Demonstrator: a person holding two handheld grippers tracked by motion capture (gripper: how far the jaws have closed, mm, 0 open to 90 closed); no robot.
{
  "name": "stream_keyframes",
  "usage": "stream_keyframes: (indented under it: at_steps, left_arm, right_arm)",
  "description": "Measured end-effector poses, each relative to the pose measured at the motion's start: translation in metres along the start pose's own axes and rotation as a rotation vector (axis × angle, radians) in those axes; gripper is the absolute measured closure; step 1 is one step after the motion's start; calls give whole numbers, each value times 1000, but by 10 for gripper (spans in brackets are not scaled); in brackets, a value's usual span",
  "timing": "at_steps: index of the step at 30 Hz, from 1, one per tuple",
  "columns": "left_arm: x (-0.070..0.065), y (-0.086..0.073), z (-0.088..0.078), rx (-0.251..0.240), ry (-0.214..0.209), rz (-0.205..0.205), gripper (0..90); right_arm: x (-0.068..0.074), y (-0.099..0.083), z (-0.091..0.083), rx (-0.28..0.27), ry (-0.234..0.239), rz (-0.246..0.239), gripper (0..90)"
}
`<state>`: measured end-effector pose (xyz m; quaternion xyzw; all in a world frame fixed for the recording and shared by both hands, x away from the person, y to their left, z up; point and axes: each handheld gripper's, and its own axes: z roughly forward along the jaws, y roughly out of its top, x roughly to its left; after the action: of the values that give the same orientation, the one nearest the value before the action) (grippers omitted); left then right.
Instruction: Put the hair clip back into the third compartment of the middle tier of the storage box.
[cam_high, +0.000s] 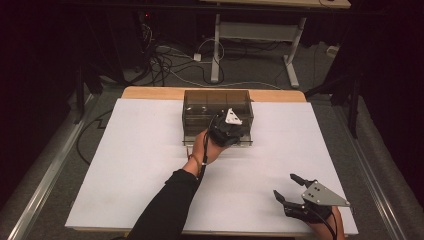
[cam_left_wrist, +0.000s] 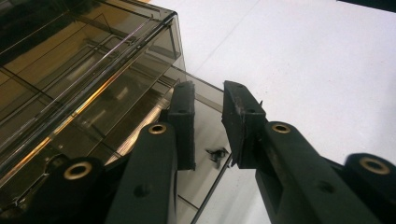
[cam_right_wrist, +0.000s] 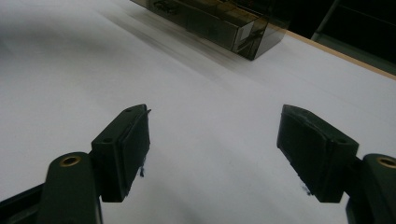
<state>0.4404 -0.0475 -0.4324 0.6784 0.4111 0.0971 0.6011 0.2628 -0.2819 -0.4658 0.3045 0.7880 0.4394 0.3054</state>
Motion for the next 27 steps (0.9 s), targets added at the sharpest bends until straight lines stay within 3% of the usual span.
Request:
stream_keyframes:
  at_steps: [16,27]
  left_arm:
    - [-1,7,-10,-22,-11,4,720]
    - [-4,10,-20,-39,-17,39,690]
  right_arm:
    - [0,0,-1,-2,-2,3,255]
    - [1,0,-1,-3,0,4,255]
